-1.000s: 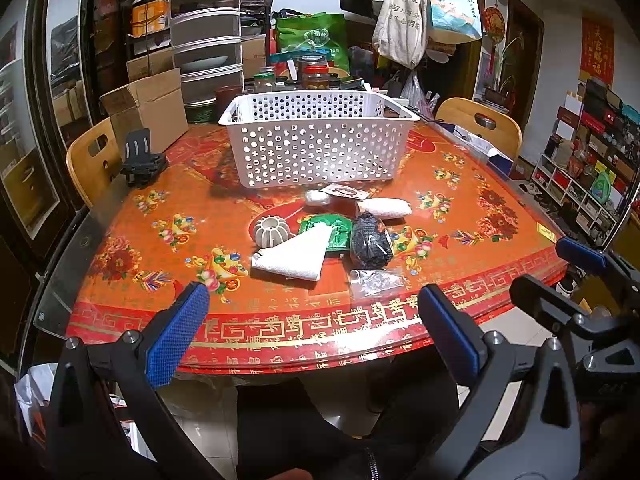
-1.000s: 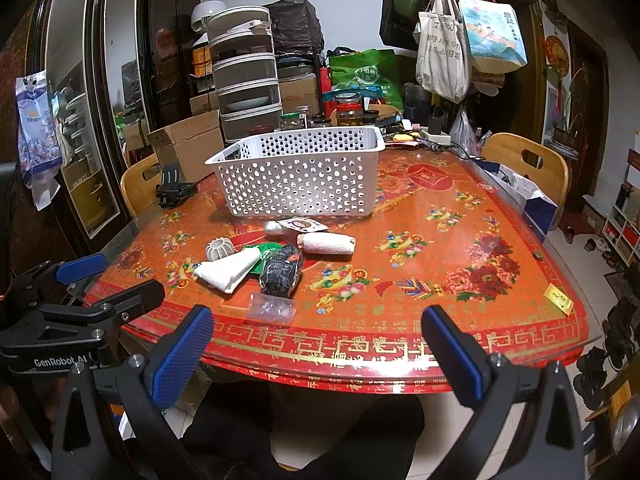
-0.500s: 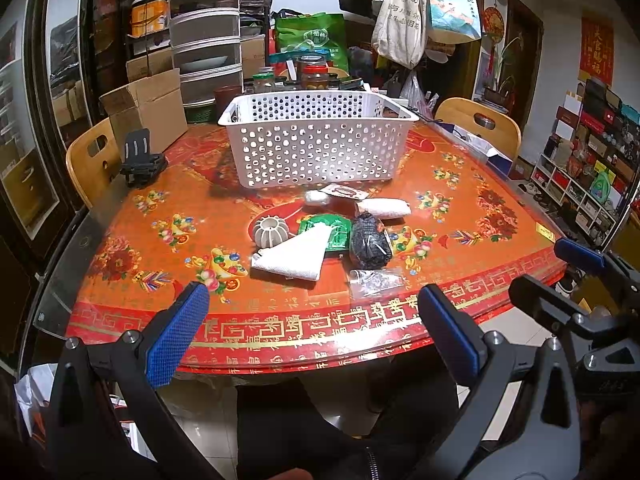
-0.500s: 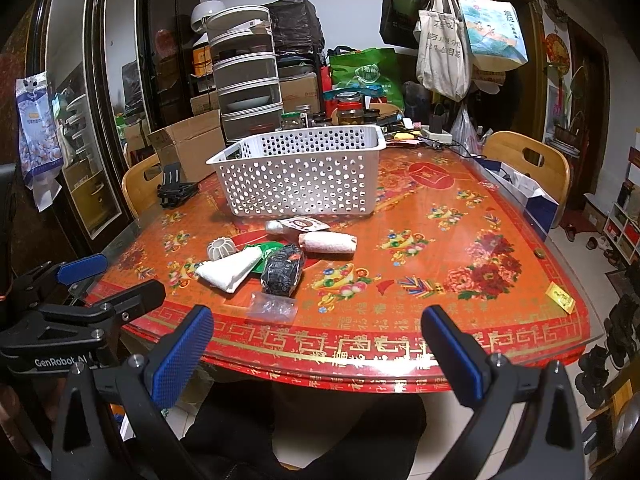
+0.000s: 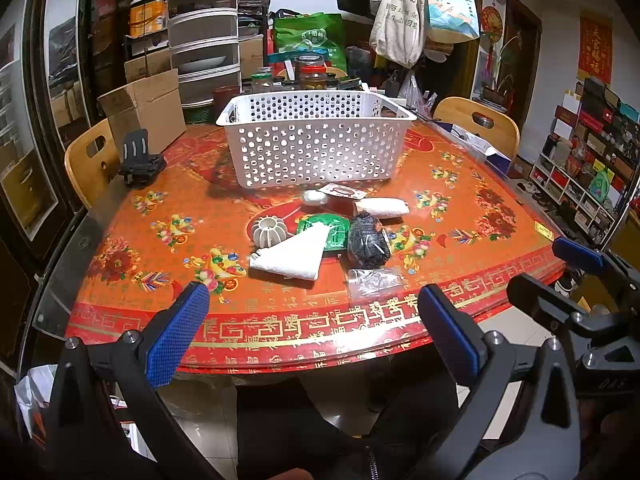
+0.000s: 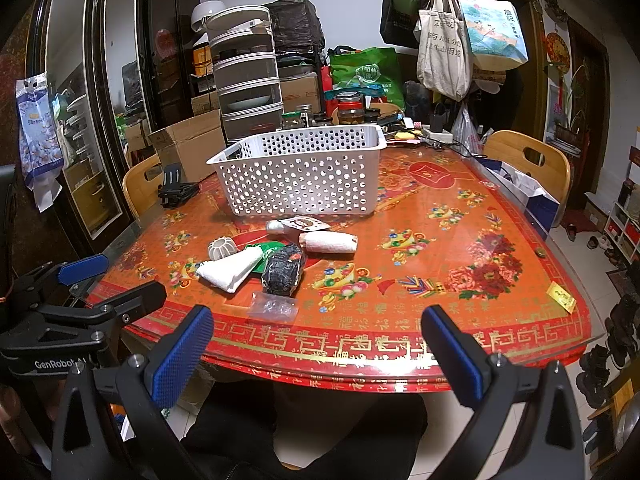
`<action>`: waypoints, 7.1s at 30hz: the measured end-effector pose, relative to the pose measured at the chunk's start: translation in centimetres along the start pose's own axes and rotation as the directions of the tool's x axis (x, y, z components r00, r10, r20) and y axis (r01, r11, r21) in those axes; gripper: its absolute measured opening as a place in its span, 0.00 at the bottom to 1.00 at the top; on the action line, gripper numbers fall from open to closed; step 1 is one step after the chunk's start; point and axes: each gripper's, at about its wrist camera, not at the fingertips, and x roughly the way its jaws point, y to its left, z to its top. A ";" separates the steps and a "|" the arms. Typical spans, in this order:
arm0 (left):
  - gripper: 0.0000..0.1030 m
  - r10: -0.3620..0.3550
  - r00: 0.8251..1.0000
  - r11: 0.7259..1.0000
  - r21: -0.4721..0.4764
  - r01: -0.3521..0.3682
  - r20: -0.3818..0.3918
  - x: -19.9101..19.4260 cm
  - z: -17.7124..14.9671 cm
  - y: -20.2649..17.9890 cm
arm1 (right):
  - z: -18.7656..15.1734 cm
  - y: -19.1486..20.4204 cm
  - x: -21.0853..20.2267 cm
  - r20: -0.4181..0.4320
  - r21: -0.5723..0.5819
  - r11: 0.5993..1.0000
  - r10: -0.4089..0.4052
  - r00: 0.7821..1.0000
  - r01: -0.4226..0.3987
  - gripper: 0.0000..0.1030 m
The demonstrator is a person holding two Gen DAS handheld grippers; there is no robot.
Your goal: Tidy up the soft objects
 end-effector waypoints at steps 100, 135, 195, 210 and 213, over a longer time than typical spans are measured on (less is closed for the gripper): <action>0.52 -0.117 0.993 0.993 -0.015 0.117 -0.004 13.9 -1.3 5.6 | -2.3 2.5 12.5 -0.037 -0.080 0.992 0.091 0.995 -0.094 0.48; 0.52 -0.130 0.980 0.991 0.006 0.130 0.152 10.3 10.9 6.3 | 10.7 -0.9 11.1 0.127 -0.126 0.988 0.107 0.986 -0.091 0.48; 0.72 -0.029 0.956 1.000 -0.005 0.029 -0.293 33.0 26.9 5.5 | 24.3 -3.3 33.1 -0.340 -0.072 0.997 0.011 0.941 -0.038 0.68; 1.00 -0.069 0.995 0.996 0.067 0.064 0.075 13.6 22.0 7.0 | 19.7 -4.4 16.4 -0.005 -0.076 0.995 0.060 0.998 -0.061 0.86; 1.00 -0.075 0.989 0.997 0.046 0.069 0.128 10.1 18.2 7.9 | 16.2 -4.0 12.9 0.055 -0.059 0.995 0.082 0.995 -0.079 0.90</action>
